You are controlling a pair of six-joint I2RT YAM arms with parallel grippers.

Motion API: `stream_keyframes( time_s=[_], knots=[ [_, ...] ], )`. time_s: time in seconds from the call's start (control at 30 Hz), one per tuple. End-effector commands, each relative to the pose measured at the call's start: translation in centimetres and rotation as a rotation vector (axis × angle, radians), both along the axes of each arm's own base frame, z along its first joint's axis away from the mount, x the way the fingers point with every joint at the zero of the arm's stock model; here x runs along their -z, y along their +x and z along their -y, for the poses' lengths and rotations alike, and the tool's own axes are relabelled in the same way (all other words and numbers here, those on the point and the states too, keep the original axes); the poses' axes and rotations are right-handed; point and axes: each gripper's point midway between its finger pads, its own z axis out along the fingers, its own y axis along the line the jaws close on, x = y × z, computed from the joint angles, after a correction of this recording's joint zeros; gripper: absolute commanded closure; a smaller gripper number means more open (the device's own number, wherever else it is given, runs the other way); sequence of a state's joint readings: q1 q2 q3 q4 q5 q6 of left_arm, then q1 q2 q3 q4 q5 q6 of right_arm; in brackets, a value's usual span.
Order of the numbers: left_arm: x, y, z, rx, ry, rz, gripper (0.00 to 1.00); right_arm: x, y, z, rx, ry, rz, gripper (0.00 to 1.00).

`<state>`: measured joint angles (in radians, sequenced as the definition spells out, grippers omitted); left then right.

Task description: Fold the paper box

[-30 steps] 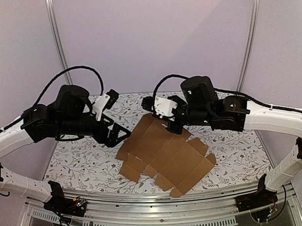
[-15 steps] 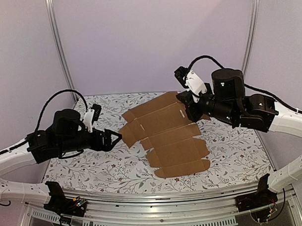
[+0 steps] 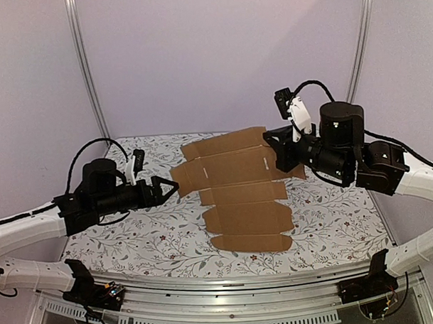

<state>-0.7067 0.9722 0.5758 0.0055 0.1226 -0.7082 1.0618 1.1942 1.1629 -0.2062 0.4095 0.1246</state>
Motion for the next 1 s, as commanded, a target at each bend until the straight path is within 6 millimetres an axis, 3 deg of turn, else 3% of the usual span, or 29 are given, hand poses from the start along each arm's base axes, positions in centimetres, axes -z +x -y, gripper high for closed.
stream_keyframes(
  time_s=[0.0,0.3,0.47,0.63,0.7,0.9,0.97],
  knots=[
    [-0.8,1.2,0.5,0.016,-0.077,0.019,0.07,-1.8,-0.8,0.2,-0.031,0.118,-0.02,1.0],
    [-1.3,2.1,1.0,0.056,-0.106,0.037,0.27,-2.1,-1.3,0.0,-0.059,0.157,-0.041,1.0],
    [-1.9,2.2,0.9,0.074,-0.113,0.058,0.58,-2.1,-1.4,-0.3,-0.068,0.167,-0.05,1.0],
    [-2.2,2.0,0.7,0.083,-0.109,0.071,0.8,-2.0,-1.2,-0.5,-0.067,0.165,-0.053,1.0],
    [-2.3,1.9,0.6,0.09,-0.101,0.078,1.0,-1.9,-1.2,-0.6,-0.065,0.163,-0.056,1.0],
    [-2.5,1.4,0.3,0.109,-0.063,0.097,1.0,-0.8,-0.9,-1.0,-0.057,0.127,-0.062,1.0],
    [-2.7,1.2,0.3,0.119,-0.046,0.102,1.0,-0.4,-0.7,-0.8,-0.045,0.102,-0.059,0.91]
  ],
)
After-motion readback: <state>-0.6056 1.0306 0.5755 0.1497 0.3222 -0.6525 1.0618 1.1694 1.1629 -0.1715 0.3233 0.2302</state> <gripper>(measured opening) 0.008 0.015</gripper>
